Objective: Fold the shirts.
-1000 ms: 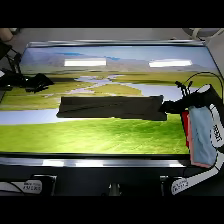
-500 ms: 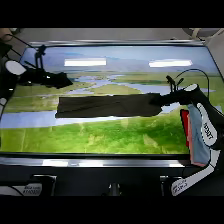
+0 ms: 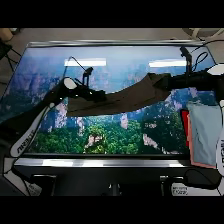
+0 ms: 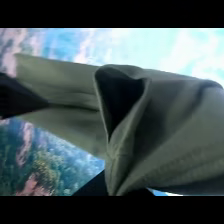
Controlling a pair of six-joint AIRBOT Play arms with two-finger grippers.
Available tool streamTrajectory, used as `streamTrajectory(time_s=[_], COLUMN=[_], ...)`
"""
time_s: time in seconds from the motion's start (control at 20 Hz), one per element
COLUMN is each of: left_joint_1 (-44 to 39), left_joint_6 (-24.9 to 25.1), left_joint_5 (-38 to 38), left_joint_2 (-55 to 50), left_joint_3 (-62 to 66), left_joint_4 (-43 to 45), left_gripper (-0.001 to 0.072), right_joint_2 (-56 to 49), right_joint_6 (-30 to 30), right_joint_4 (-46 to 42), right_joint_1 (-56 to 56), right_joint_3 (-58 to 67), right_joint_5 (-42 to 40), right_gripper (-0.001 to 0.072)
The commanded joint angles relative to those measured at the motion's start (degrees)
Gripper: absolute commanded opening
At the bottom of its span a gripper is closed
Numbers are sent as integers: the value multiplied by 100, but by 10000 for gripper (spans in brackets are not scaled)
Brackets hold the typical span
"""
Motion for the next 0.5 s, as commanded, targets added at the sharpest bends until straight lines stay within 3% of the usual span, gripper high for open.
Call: streamTrajectory(time_s=[0.0, 0.2, 0.3, 0.45], left_joint_1=[-525, -1209, -1515, -1493], left_joint_6=[129, 566, 1082, 1158], left_joint_5=[455, 874, 1128, 883], left_joint_2=[-625, -1078, -1283, -1506], left_joint_3=[4, 7, 79, 404], left_joint_4=[-1482, -3191, -4063, -4271], left_gripper=[22, 21, 22, 20], right_joint_2=[815, 1272, 1392, 1491], right_joint_6=[221, 535, 649, 682], right_joint_4=[26, 28, 28, 7], right_joint_1=[4, 4, 4, -2], right_joint_3=[22, 22, 22, 22], right_joint_5=[533, 938, 1104, 1080], right_gripper=[14, 15, 15, 15])
